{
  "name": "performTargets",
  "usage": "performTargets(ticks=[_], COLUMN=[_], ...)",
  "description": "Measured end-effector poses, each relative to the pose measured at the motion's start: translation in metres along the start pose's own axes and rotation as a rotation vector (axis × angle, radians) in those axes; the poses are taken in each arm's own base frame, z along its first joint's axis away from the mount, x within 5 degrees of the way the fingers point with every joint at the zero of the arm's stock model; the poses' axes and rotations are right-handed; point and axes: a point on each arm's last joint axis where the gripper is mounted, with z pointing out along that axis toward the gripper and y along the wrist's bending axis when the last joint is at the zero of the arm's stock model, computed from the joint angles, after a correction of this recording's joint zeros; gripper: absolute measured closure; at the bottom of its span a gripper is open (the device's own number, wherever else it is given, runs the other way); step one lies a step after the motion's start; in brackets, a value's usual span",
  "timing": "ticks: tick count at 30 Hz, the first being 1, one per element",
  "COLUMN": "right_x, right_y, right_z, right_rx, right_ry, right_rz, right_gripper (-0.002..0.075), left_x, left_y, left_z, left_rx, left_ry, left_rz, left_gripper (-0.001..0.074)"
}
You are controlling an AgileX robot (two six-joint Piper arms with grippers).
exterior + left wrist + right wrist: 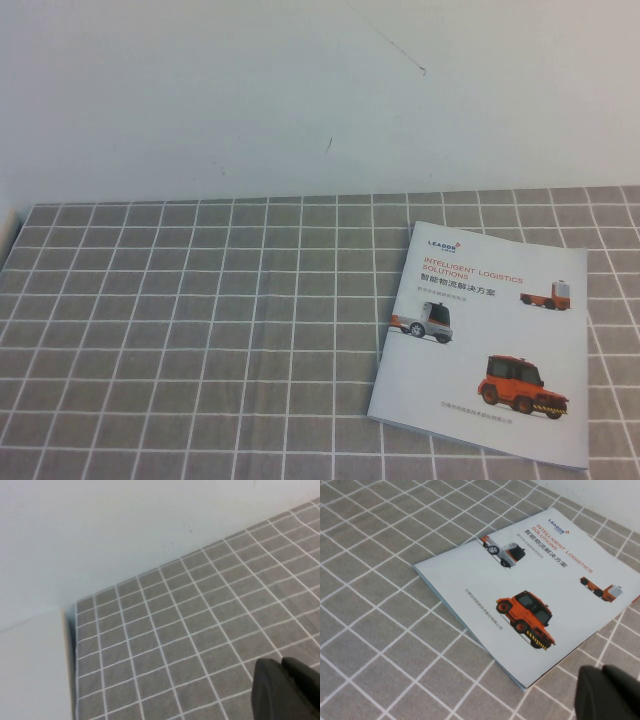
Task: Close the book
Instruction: 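Close the open booklet and leave it lying on the table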
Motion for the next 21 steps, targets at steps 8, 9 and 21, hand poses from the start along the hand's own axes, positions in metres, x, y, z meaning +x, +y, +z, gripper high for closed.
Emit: performTargets(ticks=[8,9,21], right_x=[0.0,0.0,0.0], right_y=[0.0,0.0,0.0], right_z=[0.0,0.0,0.0], right_rx=[-0.001,-0.001,-0.001], right_ry=[0.001,0.001,0.001], right_rz=[0.0,0.0,0.0], right_gripper=[0.0729,0.0729,0.0729], left_x=[0.002,0.003,0.079], left_y=[0.006,0.005,-0.013], left_z=[-0.015,-0.015,0.025], left_rx=[-0.169,-0.179,-0.142], left_ry=[-0.055,-0.06,-0.02], left_rz=[-0.073,-0.081,-0.2], left_gripper=[0.0738,0.0738,0.0738])
